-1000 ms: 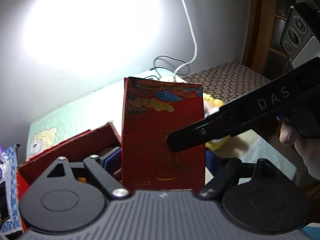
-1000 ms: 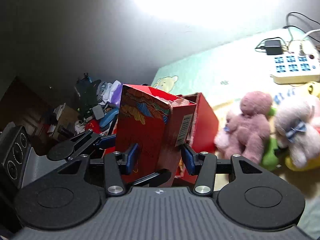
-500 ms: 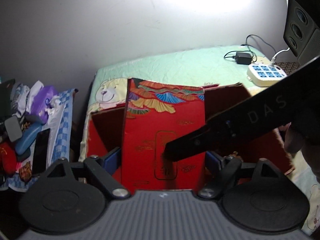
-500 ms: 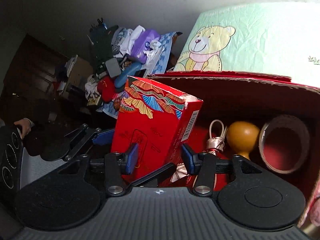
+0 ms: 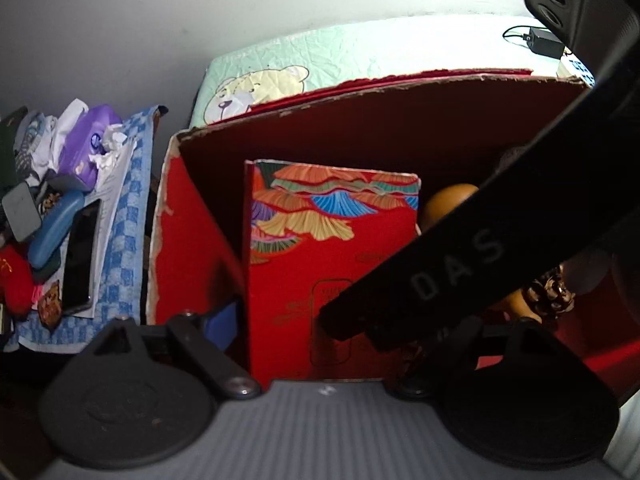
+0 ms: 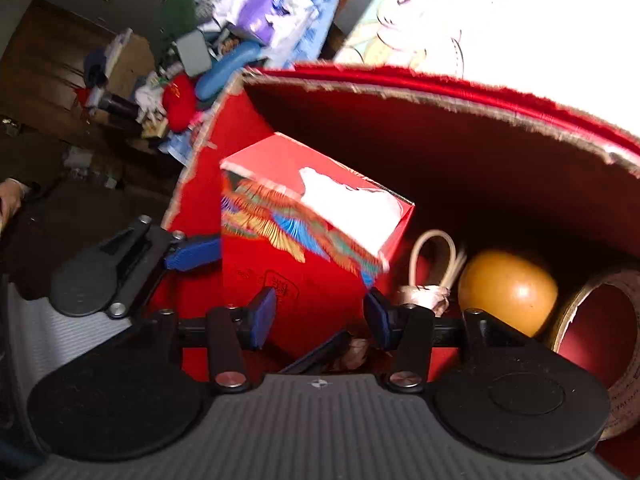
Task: Organize objects
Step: 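Lower the red packet into the box and open the right gripper, then raise the open right gripper away from the box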
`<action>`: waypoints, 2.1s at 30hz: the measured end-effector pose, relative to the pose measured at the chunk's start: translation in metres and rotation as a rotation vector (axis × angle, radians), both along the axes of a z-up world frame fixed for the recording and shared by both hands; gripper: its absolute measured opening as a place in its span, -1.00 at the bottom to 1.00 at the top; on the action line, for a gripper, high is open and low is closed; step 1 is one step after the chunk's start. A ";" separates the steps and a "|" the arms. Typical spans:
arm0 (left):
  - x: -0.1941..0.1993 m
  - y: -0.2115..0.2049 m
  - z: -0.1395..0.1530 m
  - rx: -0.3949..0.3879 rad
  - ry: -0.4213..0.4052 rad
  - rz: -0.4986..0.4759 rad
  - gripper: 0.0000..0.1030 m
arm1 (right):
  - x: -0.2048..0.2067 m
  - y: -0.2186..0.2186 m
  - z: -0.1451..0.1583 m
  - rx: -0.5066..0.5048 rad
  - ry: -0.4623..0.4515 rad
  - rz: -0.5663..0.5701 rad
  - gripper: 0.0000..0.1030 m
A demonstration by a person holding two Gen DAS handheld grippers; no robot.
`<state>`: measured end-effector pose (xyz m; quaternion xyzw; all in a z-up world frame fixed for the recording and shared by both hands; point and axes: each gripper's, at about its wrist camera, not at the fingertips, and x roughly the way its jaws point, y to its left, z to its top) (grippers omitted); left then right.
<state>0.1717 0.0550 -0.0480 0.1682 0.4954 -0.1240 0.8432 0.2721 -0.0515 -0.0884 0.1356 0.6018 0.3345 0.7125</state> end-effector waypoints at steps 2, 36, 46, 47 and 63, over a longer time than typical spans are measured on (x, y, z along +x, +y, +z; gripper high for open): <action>0.001 -0.003 -0.001 0.008 0.003 -0.003 0.67 | 0.002 -0.002 -0.003 0.011 0.004 -0.010 0.02; -0.012 0.017 0.031 -0.080 -0.046 0.160 0.83 | -0.088 -0.058 0.047 -0.164 -0.293 -0.481 0.01; -0.036 0.019 0.049 -0.087 -0.074 0.180 0.83 | -0.125 -0.060 0.073 -0.257 -0.364 -0.582 0.13; -0.039 0.019 0.051 -0.088 -0.078 0.180 0.83 | -0.131 -0.059 0.076 -0.259 -0.370 -0.592 0.14; -0.086 0.025 0.064 -0.103 -0.092 0.162 0.94 | -0.188 -0.045 0.088 -0.270 -0.388 -0.632 0.30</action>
